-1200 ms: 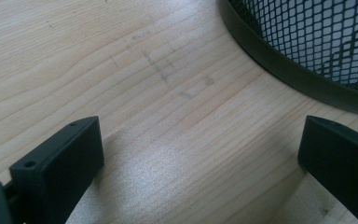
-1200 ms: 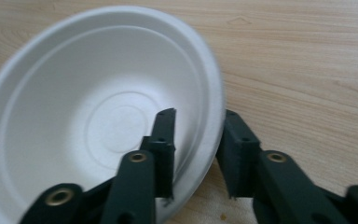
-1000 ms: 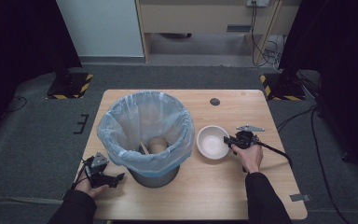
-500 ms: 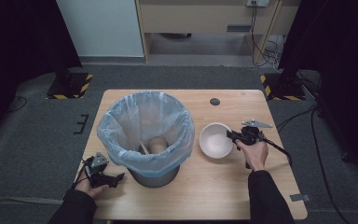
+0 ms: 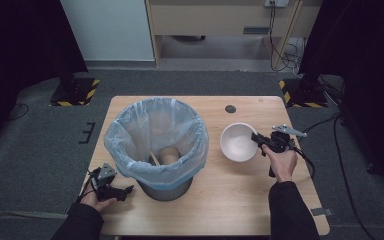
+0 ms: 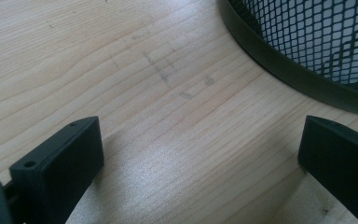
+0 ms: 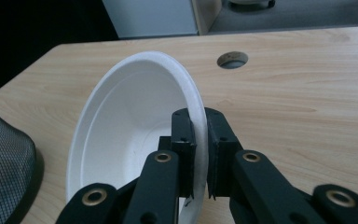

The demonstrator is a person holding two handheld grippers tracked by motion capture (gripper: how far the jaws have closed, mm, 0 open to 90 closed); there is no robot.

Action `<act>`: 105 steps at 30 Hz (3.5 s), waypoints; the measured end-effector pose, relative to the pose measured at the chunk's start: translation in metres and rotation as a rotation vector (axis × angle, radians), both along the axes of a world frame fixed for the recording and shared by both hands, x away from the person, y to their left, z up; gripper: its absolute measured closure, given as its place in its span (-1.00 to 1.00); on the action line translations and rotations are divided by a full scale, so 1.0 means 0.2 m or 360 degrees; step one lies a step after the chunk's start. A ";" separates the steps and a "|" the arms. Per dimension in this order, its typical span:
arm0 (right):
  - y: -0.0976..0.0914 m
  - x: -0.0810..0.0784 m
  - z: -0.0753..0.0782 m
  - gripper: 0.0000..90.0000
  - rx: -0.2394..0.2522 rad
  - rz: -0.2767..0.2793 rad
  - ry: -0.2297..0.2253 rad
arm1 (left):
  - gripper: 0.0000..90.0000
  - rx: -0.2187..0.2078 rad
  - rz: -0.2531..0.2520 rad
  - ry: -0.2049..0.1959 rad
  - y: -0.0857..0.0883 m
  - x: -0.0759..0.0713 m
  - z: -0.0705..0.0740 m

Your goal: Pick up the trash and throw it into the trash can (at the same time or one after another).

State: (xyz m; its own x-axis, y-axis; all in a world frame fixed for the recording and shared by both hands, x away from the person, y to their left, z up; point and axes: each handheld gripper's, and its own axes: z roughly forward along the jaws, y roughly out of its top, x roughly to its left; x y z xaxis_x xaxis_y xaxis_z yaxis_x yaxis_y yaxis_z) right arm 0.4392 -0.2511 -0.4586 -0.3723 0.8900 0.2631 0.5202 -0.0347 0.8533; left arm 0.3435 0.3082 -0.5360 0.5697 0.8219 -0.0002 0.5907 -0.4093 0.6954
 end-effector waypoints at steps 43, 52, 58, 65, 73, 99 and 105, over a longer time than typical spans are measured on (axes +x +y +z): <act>-0.12 -0.19 0.49 0.87 0.0509 0.0004 -0.0546 | -1.00 0.0000 0.0000 0.0000 0.00 0.00 0.00; -0.07 -0.25 0.61 0.87 0.0553 0.0074 -0.0676 | -1.00 0.0000 0.0001 0.0000 0.00 0.00 0.00; -0.05 -0.29 0.66 0.87 0.0573 0.0106 -0.0731 | -1.00 -0.0001 0.0001 0.0000 0.00 0.00 0.00; -0.01 -0.32 0.71 0.87 0.0599 0.0147 -0.0781 | -1.00 0.0000 0.0000 0.0000 0.00 0.00 0.00; 0.04 -0.34 0.77 0.87 0.0604 0.0194 -0.0829 | -1.00 -0.0001 0.0001 0.0000 0.00 0.00 0.00; 0.45 -0.31 0.91 0.87 0.0602 0.0421 -0.0887 | -1.00 0.0000 0.0000 0.0000 0.00 0.00 0.00; 0.65 -0.30 0.90 0.86 0.0538 0.0528 -0.0854 | -1.00 0.0000 -0.0001 0.0000 0.00 0.00 0.00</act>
State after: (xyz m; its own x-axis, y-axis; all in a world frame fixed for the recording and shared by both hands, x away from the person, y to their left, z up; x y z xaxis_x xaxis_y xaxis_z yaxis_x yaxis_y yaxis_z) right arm 0.3796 -0.1211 -0.2783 -0.7647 0.6095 0.2094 0.0607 -0.2554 0.9649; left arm 0.3435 0.3083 -0.5360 0.5699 0.8217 -0.0003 0.5907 -0.4095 0.6953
